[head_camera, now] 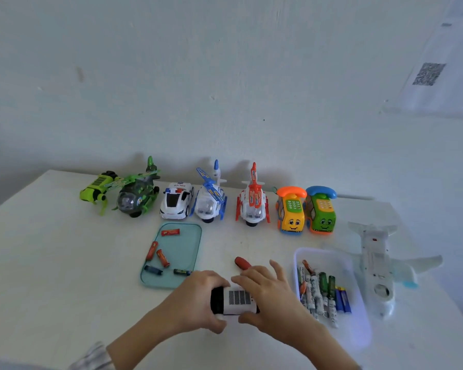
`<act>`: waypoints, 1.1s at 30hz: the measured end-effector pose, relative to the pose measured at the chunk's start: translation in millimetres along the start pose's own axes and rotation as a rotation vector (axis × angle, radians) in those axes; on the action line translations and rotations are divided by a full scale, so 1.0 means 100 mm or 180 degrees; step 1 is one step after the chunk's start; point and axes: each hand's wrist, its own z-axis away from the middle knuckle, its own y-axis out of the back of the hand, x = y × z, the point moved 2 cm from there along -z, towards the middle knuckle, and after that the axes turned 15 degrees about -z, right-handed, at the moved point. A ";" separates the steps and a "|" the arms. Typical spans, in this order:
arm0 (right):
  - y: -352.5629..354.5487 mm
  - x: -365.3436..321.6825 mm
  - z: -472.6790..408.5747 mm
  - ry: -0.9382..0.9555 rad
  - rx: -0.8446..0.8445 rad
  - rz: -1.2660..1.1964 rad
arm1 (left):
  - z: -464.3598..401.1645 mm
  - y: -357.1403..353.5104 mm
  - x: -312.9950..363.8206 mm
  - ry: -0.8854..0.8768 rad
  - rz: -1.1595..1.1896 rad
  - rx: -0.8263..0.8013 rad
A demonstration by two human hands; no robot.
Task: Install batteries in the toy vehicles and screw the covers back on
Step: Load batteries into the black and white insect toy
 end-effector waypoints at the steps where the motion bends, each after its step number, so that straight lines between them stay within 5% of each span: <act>1: -0.01 0.01 0.00 0.0004 -0.0064 -0.0060 | 0.00 -0.02 0.00 -0.0002 0.0046 0.0018; 19: -0.20 0.17 -0.04 0.0490 0.0159 0.0094 | 0.07 -0.42 -0.06 0.0275 0.0311 0.0608; 33: -0.20 0.14 -0.06 0.0604 0.0301 0.0517 | 0.00 -0.44 -0.08 0.0292 0.0209 0.0478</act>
